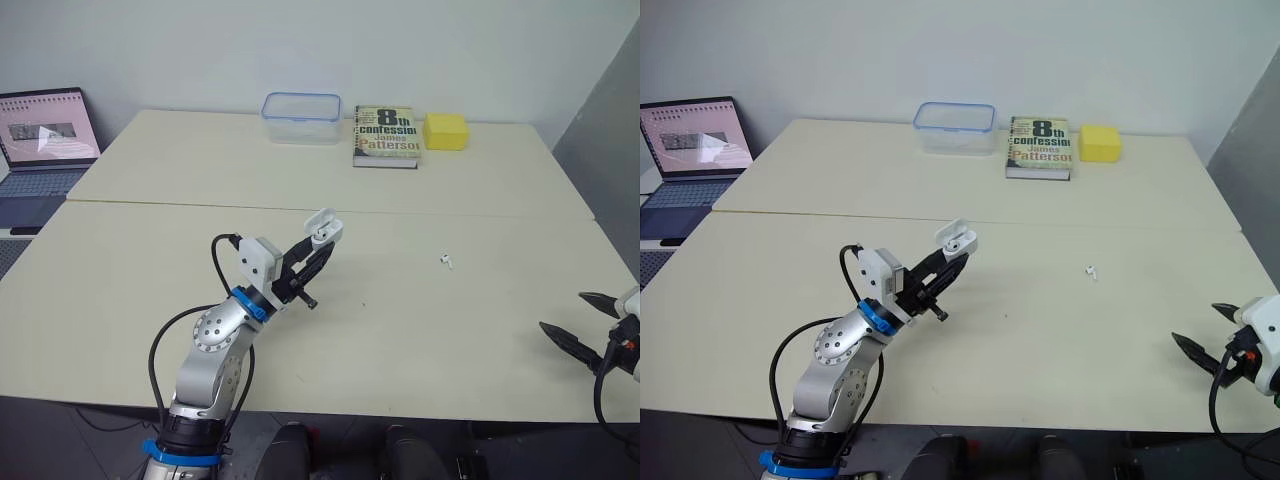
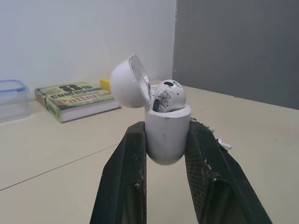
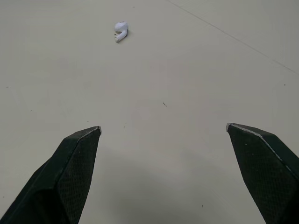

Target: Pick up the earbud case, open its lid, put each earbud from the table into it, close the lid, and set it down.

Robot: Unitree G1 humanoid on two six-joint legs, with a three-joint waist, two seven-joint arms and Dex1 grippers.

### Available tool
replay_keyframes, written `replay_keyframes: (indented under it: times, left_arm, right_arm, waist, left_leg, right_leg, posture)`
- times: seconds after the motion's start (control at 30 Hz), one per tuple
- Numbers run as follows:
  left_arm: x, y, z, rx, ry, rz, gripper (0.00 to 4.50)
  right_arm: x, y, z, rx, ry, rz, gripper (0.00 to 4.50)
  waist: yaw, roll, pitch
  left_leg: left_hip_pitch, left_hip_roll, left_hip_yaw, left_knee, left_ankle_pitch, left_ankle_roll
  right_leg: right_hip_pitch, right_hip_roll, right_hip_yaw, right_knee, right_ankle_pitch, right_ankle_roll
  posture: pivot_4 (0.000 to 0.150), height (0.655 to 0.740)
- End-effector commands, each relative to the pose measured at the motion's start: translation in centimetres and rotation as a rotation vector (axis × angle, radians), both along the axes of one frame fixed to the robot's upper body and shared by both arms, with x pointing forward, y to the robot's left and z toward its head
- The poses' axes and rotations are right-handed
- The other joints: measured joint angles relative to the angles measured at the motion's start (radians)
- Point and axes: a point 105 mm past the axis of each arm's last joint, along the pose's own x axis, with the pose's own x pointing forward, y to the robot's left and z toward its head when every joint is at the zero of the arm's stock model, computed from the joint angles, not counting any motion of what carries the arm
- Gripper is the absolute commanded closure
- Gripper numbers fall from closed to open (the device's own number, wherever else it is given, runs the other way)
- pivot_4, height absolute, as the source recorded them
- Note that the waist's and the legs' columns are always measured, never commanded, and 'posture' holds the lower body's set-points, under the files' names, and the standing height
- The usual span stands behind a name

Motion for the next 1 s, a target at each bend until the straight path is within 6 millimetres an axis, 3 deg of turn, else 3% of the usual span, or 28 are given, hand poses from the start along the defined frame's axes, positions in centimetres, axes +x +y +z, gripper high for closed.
replay_keyframes:
  times: [0.03, 0.23, 0.4, 0.63, 0.77, 1.0]
  left_arm:
    - [-0.2, -0.1, 1.0, 0.000, -0.046, -0.008, 3.74]
    - [-0.3, -0.1, 1.1, 0.002, -0.047, -0.011, 3.74]
    - [-0.3, -0.2, 1.0, 0.003, -0.045, -0.017, 3.74]
    - [-0.5, -0.7, 1.0, 0.004, -0.040, -0.038, 3.74]
    - [-0.4, -0.7, 1.0, 0.005, -0.042, -0.040, 3.74]
    - [-0.5, -0.8, 0.9, 0.008, -0.040, -0.039, 3.74]
  right_arm:
    - [0.3, 0.3, 0.9, -0.026, -0.040, 0.021, 0.00]
    - [1.2, 0.9, 1.2, -0.023, -0.059, 0.027, 0.00]
    - [4.1, 3.3, 1.5, 0.012, -0.093, 0.037, 0.00]
    - [9.7, 7.5, 0.3, 0.032, -0.077, 0.054, 0.00]
    - [11.7, 9.3, -0.6, 0.066, -0.041, 0.062, 0.00]
    - [14.6, 10.4, -2.1, 0.100, -0.020, 0.008, 0.00]
  waist:
    - [0.000, 0.000, 0.000]
    - [0.001, 0.000, 0.000]
    - [-0.006, 0.000, 0.000]
    - [-0.008, 0.001, 0.000]
    - [-0.007, 0.001, 0.000]
    - [-0.006, 0.001, 0.000]
  left_leg:
    - [0.000, 0.000, 0.000, 0.000, 0.000, 0.000]
    - [0.000, 0.000, 0.000, 0.000, 0.000, 0.000]
    - [0.001, 0.000, 0.000, 0.000, 0.000, 0.000]
    - [0.000, 0.000, 0.000, 0.001, 0.000, 0.000]
    - [0.000, 0.000, 0.000, 0.000, 0.000, 0.000]
    - [0.000, 0.000, 0.000, 0.001, 0.000, 0.000]
  right_leg:
    - [0.000, 0.000, 0.000, -0.001, 0.000, 0.000]
    - [0.001, 0.000, 0.000, -0.002, 0.001, 0.001]
    - [0.001, 0.000, 0.001, -0.001, 0.002, 0.000]
    - [0.001, 0.000, 0.000, -0.002, 0.002, 0.001]
    - [0.000, 0.000, 0.000, -0.002, 0.002, 0.000]
    - [0.000, 0.000, 0.000, -0.001, 0.003, 0.000]
  posture:
    - [0.150, 0.7400]
    - [0.150, 0.7400]
    - [0.150, 0.7400]
    - [0.150, 0.7400]
    - [0.150, 0.7400]
    - [0.150, 0.7400]
